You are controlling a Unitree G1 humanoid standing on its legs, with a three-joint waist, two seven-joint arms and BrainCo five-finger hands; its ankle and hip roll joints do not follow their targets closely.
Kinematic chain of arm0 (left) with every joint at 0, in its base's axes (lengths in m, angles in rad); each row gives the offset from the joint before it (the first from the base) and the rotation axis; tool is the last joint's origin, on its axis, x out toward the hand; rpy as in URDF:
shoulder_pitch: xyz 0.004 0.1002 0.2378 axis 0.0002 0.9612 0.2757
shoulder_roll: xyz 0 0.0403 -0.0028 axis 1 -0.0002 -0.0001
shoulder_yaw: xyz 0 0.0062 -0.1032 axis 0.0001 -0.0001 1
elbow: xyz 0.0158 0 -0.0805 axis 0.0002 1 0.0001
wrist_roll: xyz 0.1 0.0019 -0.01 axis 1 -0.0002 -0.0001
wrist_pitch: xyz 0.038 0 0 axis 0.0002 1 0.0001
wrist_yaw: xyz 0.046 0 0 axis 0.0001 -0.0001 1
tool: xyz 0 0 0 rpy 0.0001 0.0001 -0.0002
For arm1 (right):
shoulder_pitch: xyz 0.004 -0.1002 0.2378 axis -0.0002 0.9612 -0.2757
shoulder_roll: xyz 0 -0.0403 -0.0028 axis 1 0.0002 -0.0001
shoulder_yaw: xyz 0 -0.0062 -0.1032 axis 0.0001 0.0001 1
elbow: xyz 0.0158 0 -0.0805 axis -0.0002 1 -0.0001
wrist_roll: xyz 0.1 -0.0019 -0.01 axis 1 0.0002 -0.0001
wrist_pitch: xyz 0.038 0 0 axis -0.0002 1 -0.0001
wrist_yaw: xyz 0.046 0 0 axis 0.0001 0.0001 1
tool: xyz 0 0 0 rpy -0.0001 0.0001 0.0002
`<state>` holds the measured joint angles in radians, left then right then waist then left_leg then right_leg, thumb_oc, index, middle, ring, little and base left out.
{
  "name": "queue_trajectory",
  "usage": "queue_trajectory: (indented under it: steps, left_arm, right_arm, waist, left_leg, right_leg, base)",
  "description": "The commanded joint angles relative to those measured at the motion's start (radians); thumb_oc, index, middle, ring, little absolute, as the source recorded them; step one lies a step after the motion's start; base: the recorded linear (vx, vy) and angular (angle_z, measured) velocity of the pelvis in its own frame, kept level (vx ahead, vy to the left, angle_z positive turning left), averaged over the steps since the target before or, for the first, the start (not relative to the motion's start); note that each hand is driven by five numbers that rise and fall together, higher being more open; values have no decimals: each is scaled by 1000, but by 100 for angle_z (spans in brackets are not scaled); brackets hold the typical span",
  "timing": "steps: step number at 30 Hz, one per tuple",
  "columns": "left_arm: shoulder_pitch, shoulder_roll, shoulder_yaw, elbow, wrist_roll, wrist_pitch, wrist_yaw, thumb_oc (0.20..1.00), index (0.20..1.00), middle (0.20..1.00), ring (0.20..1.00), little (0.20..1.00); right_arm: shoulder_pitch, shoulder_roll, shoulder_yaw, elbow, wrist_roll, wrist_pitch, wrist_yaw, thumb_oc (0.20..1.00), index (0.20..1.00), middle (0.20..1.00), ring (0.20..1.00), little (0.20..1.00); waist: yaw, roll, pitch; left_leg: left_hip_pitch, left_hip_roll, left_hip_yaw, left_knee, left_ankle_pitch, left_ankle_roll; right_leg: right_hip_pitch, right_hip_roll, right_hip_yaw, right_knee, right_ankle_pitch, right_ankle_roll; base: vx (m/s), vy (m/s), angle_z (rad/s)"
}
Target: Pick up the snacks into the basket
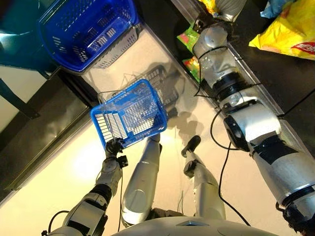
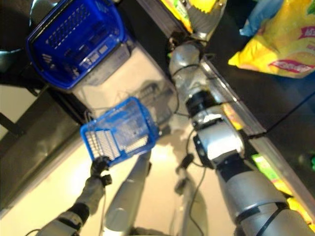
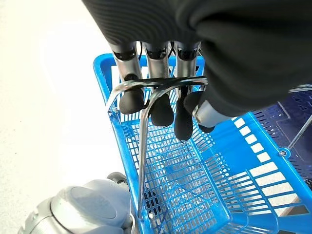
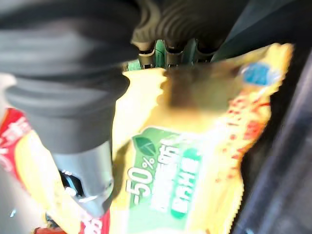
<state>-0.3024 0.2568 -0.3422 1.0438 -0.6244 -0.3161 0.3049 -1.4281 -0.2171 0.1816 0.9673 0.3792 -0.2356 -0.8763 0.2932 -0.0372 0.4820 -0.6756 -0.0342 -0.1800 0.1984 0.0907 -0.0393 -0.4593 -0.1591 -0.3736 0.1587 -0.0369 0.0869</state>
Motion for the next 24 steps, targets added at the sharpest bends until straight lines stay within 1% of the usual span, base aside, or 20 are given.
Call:
queue_trajectory:
  steps: [1,3,8,9,10,11,12,15,24]
  left_arm:
    - [76,42,-27,16,-19,-7,11,200,200,200,200,200]
    - [77,46,-32,12,-19,-8,8,200,200,200,200,200]
    - [75,48,-32,9,-26,-7,1,200,200,200,200,200]
    - [73,50,-31,7,-29,-8,1,200,200,200,200,200]
    - [71,51,-31,5,-33,-9,-3,200,200,200,200,200]
    - [71,50,-30,5,-33,-9,-3,200,200,200,200,200]
    - [68,50,-29,4,-40,-9,-4,200,200,200,200,200]
    - [69,48,-26,2,-48,-8,-2,200,200,200,200,200]
    - [70,45,-16,6,-56,-6,5,200,200,200,200,200]
  right_arm:
    - [-69,-85,29,29,21,-57,5,1000,1000,1000,1000,1000]
    - [-99,-111,59,72,17,-39,12,1000,1000,1000,1000,1000]
    - [-137,-136,100,148,35,-19,54,1000,1000,1000,1000,1000]
    - [-143,-141,110,158,39,-18,62,956,956,956,956,956]
    - [-149,-145,130,171,38,-9,77,322,322,322,322,322]
    - [-150,-145,131,172,39,-10,78,200,200,200,200,200]
    - [-157,-144,150,178,37,-3,86,200,200,200,200,200]
    - [-165,-130,156,173,38,-4,89,200,200,200,200,200]
    - [-149,-97,153,152,35,-10,80,200,200,200,200,200]
  waist:
    - [21,12,7]
    - [29,12,8]
    - [34,13,7]
    - [35,13,8]
    - [36,11,9]
    - [36,12,9]
    - [34,10,8]
    - [31,8,10]
    - [18,3,12]
  left_leg:
    - [-26,-71,34,61,-91,15]
    - [-29,-74,34,63,-91,15]
    - [-32,-77,33,65,-93,16]
    - [-33,-76,34,66,-93,16]
    - [-34,-74,35,66,-92,16]
    - [-34,-74,35,66,-92,16]
    - [-32,-73,35,63,-90,16]
    - [-31,-72,36,62,-89,15]
    - [-20,-62,41,61,-90,15]
  right_leg:
    - [53,-37,38,-42,87,60]
    - [54,-36,35,-43,86,61]
    - [50,-36,34,-40,87,62]
    - [49,-36,34,-40,87,61]
    - [46,-36,35,-39,88,62]
    - [46,-36,35,-39,88,62]
    - [46,-35,34,-39,88,61]
    - [43,-35,37,-35,88,59]
    - [38,-34,42,-24,85,55]
  base:
    - [18,13,10]
    - [21,13,8]
    - [4,2,1]
    - [0,0,0]
    - [0,0,0]
    - [0,0,0]
    - [0,0,0]
    - [0,0,0]
    - [0,0,0]
